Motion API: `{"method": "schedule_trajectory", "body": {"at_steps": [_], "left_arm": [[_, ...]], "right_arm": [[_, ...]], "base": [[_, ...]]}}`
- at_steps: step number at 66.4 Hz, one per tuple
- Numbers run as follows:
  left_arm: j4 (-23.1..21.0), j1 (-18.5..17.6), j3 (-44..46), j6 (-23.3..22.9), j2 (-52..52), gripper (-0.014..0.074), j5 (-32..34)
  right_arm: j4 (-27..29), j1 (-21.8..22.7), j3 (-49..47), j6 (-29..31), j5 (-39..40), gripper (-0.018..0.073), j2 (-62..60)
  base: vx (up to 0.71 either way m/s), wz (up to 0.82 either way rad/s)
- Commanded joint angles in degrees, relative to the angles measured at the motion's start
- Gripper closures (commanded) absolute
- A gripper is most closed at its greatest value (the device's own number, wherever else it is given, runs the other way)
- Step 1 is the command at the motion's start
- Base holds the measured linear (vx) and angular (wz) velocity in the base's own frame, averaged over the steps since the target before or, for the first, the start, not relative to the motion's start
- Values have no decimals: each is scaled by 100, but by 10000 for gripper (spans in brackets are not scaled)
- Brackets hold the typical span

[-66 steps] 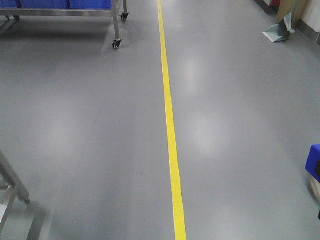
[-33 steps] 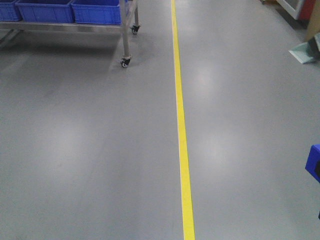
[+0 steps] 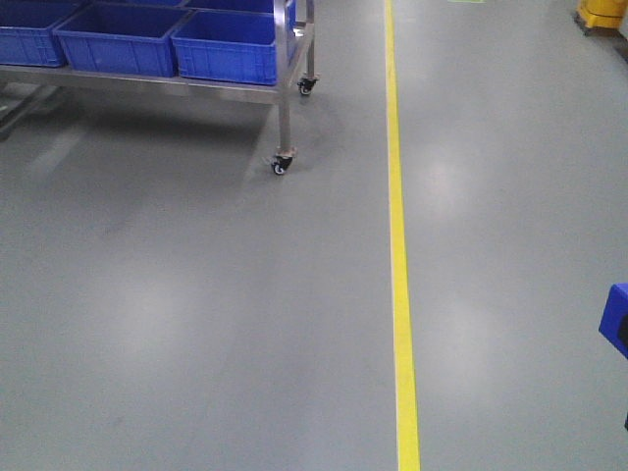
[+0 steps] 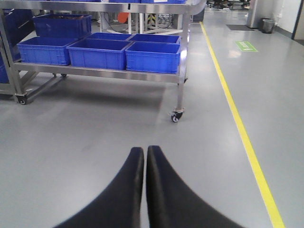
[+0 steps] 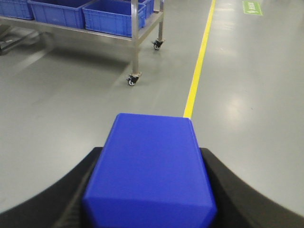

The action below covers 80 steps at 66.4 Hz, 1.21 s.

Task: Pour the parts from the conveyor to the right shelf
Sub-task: 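Drive the base down the aisle toward the shelf of blue bins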

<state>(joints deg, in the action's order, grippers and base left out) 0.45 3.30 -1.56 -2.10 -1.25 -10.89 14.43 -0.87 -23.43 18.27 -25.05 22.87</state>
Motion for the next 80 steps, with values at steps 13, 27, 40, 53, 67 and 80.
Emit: {"method": "schedule_trajectory", "body": {"at_steps": [13, 27, 40, 53, 67, 80], "left_arm": [[-45, -8, 110, -49, -77, 602, 408], [-45, -8, 110, -49, -77, 602, 408], [-45, -8, 110, -49, -77, 602, 408], [-45, -8, 110, -49, -77, 602, 408], [-45, -8, 110, -49, -77, 602, 408], [-45, -8, 110, -49, -77, 602, 408]], "right_arm": [[14, 45, -172, 41, 442, 564, 67], [14, 45, -172, 41, 442, 564, 67], [14, 45, -172, 41, 442, 564, 67], [14, 45, -172, 41, 442, 564, 67], [14, 45, -172, 41, 442, 564, 67], [14, 45, -172, 41, 442, 564, 67]], "base": [[71, 19], [69, 27], [67, 47], [67, 63], [68, 71], [69, 67]]}}
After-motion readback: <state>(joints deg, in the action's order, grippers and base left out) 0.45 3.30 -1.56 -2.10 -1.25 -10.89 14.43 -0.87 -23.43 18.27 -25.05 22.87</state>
